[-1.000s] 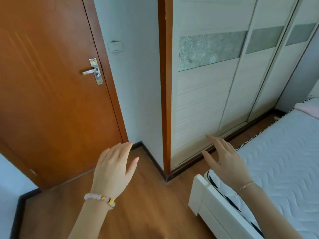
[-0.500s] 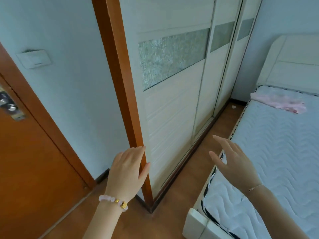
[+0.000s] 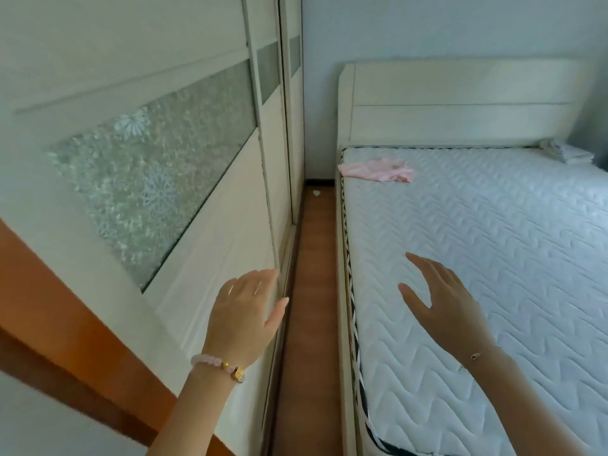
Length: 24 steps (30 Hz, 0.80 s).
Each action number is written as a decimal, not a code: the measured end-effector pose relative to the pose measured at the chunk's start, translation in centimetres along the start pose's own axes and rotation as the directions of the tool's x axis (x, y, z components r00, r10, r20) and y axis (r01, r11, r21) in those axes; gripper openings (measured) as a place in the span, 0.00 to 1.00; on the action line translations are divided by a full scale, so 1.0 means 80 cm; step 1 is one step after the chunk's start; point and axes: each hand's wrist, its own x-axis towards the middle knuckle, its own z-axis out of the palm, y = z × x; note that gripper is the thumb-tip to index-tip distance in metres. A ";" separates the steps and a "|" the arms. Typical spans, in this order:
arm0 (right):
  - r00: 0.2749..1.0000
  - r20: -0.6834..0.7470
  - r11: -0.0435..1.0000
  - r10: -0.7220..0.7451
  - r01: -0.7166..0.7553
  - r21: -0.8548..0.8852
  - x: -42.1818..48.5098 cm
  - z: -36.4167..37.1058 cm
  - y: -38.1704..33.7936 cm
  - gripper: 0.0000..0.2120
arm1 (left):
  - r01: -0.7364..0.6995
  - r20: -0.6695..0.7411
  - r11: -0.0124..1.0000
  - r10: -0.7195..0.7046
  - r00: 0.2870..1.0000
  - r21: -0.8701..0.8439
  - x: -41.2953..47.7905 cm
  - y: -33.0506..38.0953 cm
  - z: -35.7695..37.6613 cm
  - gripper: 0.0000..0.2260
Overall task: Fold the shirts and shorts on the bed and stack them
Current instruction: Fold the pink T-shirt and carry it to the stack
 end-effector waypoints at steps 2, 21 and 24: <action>0.998 -0.026 0.999 0.051 -0.051 -0.017 0.009 0.005 0.000 0.25 | -0.029 0.007 0.999 0.030 1.000 -0.029 0.028 -0.010 0.011 0.22; 0.987 -0.025 0.986 0.162 -0.162 -0.026 0.277 0.095 0.074 0.25 | 0.017 0.009 0.991 -0.016 1.000 -0.136 0.316 -0.070 0.148 0.25; 0.989 -0.024 0.989 0.144 -0.145 -0.014 0.338 0.110 0.091 0.25 | 0.010 0.005 0.994 -0.009 1.000 -0.110 0.378 -0.079 0.169 0.25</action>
